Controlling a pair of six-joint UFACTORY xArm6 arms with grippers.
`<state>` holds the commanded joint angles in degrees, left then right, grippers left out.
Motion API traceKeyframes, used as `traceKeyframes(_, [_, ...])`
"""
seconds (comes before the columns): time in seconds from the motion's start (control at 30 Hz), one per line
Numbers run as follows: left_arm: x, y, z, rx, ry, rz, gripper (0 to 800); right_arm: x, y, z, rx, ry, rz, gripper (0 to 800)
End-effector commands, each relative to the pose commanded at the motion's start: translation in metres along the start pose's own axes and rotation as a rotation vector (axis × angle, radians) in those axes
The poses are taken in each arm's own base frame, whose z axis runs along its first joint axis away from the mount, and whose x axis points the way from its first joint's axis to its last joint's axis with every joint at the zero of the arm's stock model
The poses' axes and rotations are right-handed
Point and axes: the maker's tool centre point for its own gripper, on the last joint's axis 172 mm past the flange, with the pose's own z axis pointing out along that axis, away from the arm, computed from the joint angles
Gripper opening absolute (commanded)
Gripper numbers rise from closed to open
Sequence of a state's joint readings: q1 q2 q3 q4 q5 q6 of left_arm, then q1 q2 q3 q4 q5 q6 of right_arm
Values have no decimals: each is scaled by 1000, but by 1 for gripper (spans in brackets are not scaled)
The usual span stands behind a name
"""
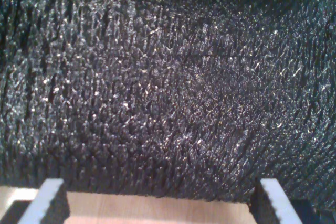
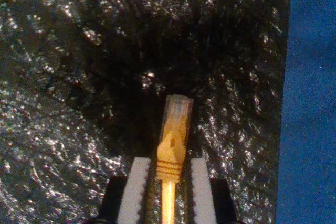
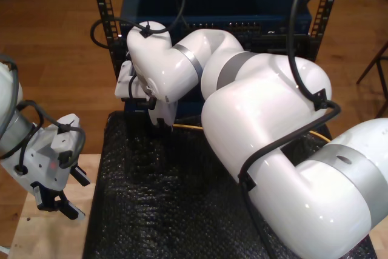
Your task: Grab the cable and plug it in
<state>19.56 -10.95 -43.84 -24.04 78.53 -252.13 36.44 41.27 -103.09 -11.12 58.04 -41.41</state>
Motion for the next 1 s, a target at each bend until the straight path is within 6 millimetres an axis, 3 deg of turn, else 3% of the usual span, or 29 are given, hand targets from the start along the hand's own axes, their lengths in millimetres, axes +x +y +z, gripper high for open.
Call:
traceKeyframes(0.63, [0,0,0,0,0,-2,800,0,-2,2,4,-2,-1,19])
traceKeyframes(0.8, [0,0,0,0,0,-2,800,1,1,-10,-6,9,-2,7])
traceKeyframes(1.0, [0,0,0,0,0,-2,800,2,11,-42,-33,43,11,7])
